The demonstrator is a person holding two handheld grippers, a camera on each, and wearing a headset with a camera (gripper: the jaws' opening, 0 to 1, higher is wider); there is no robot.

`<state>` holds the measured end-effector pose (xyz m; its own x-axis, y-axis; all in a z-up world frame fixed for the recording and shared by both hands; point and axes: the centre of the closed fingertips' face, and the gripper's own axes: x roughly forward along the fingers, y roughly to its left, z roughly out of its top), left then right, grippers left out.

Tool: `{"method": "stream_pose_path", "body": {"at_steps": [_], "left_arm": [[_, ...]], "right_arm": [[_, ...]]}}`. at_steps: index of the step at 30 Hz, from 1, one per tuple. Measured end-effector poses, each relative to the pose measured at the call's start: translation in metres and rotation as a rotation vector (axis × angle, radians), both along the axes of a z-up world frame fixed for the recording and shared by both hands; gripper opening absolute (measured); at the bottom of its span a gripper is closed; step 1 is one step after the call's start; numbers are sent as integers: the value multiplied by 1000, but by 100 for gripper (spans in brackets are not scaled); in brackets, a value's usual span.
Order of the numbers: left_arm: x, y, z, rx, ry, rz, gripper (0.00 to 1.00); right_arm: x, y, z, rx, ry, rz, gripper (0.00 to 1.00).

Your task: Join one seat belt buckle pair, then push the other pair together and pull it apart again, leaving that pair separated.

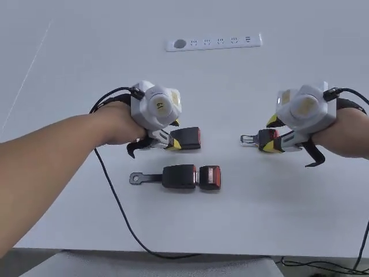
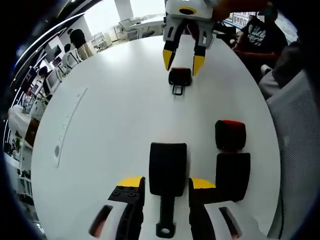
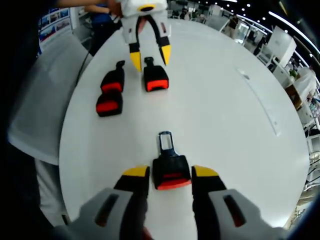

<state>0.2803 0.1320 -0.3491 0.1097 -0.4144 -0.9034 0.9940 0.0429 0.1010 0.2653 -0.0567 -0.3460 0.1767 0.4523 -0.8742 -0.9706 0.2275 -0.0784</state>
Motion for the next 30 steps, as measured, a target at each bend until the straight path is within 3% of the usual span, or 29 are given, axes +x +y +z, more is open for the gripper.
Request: {"method": "stream_pose_path", "body": {"at_steps": [8,14,18,21,30], "left_arm": [[3,-3,-6,3,31,-17,32],[2,-3,-10,16,30,-67,32],[2,-4,-13,29,38,-59,32],[1,-3,-15,44,29,-91,32],[1,-3,-17,31,52,-104,31]], "right_arm": [[1,-3,-11,-14,36,35,35],[1,-3,-17,-31,40,72,35],[3,-1,-17,-17,46,81,35],[3,0,-18,-9,51,93,34],[4,2,-18,-18,51,129,34]]}}
